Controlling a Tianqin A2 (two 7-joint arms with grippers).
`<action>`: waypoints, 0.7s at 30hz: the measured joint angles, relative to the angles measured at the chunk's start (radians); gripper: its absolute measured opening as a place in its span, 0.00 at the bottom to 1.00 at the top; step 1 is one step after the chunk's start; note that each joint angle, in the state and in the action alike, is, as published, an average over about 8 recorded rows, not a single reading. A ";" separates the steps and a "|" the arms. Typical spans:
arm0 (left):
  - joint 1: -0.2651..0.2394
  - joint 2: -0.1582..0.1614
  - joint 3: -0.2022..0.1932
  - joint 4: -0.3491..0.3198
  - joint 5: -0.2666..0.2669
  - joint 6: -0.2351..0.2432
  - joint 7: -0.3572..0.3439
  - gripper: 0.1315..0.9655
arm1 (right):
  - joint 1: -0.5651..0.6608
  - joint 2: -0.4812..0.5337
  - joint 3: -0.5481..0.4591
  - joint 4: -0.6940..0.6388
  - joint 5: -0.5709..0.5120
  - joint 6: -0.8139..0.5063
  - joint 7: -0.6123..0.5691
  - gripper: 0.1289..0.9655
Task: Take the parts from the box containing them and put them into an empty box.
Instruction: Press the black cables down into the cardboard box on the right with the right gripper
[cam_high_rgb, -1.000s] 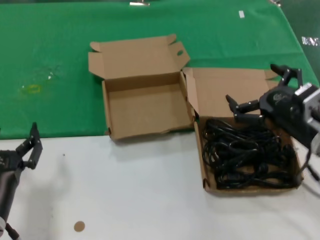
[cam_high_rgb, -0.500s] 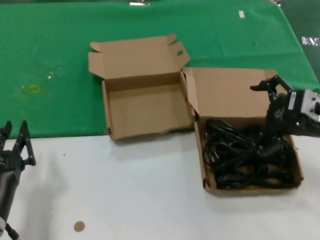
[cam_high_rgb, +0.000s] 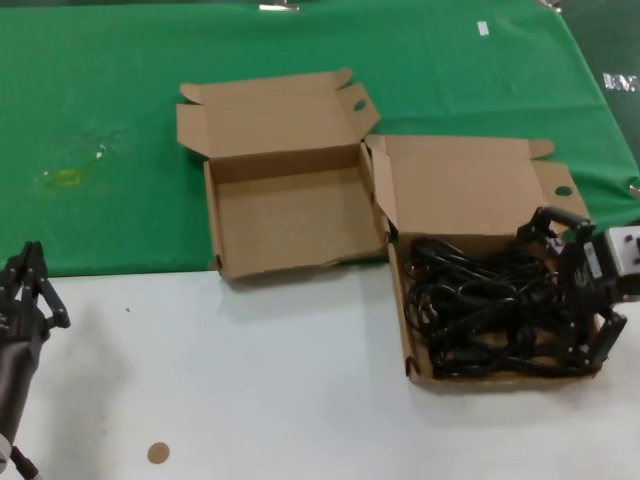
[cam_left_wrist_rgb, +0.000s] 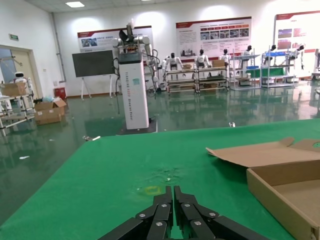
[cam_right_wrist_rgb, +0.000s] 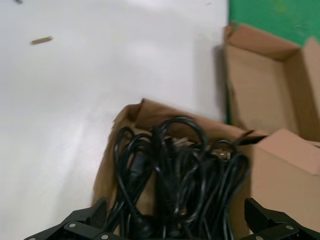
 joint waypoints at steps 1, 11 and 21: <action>0.000 0.000 0.000 0.000 0.000 0.000 0.000 0.06 | 0.008 -0.006 -0.006 -0.008 -0.008 -0.011 -0.010 1.00; 0.000 0.000 0.000 0.000 0.000 0.000 0.000 0.02 | 0.055 -0.069 -0.040 -0.085 -0.078 -0.044 -0.064 0.98; 0.000 0.000 0.000 0.000 0.000 0.000 -0.001 0.02 | 0.072 -0.114 -0.049 -0.140 -0.112 -0.034 -0.087 0.92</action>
